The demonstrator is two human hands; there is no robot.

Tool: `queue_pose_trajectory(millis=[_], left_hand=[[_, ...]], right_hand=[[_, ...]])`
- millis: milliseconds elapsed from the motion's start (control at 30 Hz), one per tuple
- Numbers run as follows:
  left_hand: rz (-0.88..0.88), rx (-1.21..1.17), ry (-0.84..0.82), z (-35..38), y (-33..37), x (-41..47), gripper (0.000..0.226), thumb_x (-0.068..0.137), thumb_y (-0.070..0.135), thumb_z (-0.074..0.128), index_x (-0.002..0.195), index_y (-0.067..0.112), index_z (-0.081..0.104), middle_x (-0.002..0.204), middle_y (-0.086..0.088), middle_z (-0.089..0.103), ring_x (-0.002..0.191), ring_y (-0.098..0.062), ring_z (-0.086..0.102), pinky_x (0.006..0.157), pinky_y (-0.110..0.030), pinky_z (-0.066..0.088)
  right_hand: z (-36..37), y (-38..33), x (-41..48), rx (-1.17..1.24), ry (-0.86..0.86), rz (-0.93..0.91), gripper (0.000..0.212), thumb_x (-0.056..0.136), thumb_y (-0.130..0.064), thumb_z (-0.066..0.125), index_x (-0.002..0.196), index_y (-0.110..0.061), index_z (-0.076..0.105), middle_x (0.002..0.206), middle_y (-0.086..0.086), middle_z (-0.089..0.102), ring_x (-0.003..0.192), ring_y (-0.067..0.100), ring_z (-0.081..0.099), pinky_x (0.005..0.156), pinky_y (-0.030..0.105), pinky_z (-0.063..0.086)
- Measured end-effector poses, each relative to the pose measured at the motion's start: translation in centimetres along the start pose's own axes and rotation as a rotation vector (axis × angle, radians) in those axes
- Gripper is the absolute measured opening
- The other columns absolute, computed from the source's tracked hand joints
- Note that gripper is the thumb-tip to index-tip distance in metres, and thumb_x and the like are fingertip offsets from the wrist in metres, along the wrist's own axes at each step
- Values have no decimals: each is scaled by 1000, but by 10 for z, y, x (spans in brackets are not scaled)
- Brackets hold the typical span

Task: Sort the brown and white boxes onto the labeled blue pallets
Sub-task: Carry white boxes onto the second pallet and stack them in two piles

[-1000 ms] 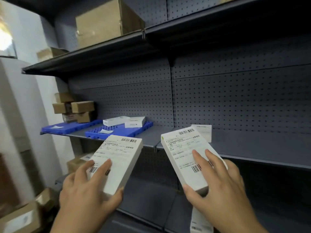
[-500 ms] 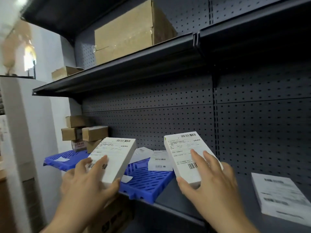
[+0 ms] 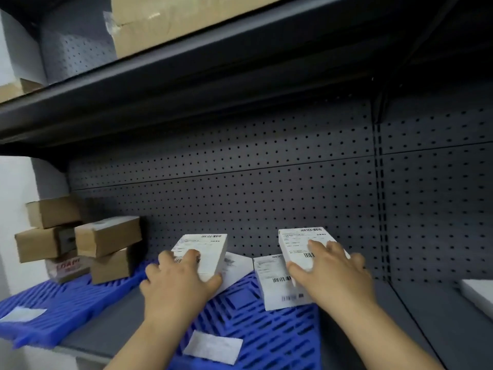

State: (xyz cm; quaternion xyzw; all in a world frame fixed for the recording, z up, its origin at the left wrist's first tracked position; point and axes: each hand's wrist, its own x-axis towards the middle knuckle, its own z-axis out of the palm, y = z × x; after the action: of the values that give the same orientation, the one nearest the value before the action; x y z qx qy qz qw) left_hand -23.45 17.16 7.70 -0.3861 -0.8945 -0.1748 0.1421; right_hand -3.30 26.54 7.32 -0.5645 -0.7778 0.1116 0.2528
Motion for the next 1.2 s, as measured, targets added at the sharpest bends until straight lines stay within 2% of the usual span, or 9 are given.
queue_pose_trajectory(millis=[133,233,400,567,800,900,967,1033,1200], left_hand=[[39,35,-60,18,-5,28,63,75,74,36,120,29,41,118,-11,37,106,-36,39,86,-42,37],[47,28,-98,29,-9,42,71,73,78,32,121,26,38,119,-12,37,107,-35,40,87,-41,39],[80,16,-182,37,-10,48,86,67,85,30,127,24,36,122,-12,36,110,-33,38,88,-40,37],[116,74,-257,39,-13,46,91,66,86,23,130,24,37,126,-10,36,113,-32,38,89,-40,36],[178,84,-277,38,-18,47,86,72,83,18,129,24,42,129,-9,35,115,-31,36,91,-41,33],[196,104,-276,37,-20,45,87,71,83,15,133,26,39,134,-8,34,121,-31,33,97,-46,30],[221,117,-238,33,-20,41,89,71,83,12,138,29,33,141,-8,31,128,-32,29,105,-54,20],[277,115,-123,27,-18,33,89,71,82,10,139,29,33,143,-8,35,130,-33,30,109,-54,15],[483,-135,220,13,-4,2,69,81,65,31,124,16,56,125,-15,58,112,-36,53,104,-53,27]], right_hand=[[20,-28,14,-80,-21,100,69,82,-66,35,141,-31,31,145,2,33,128,36,28,98,44,33],[32,-44,19,-164,-49,152,71,82,-70,31,143,-35,26,149,3,28,130,37,26,99,44,32],[47,-63,20,-295,-127,222,81,77,-80,24,142,-32,30,148,6,29,128,34,28,93,40,36],[54,-72,20,-367,-148,214,79,79,-78,28,140,-27,36,141,7,36,126,33,30,86,37,40],[56,-77,20,-387,-155,185,71,85,-68,35,141,-24,36,141,7,37,126,33,31,92,36,38],[53,-75,19,-364,-166,185,71,85,-67,35,143,-26,32,146,7,32,130,34,27,95,38,38],[47,-73,15,-336,-141,161,71,86,-66,35,144,-26,29,149,7,29,133,34,24,98,40,37],[37,-69,6,-301,-59,109,68,88,-63,34,144,-25,29,147,9,32,133,34,25,101,42,36],[14,-38,-30,-254,174,-34,65,91,-60,33,144,-24,28,145,7,38,132,31,30,102,40,34]])
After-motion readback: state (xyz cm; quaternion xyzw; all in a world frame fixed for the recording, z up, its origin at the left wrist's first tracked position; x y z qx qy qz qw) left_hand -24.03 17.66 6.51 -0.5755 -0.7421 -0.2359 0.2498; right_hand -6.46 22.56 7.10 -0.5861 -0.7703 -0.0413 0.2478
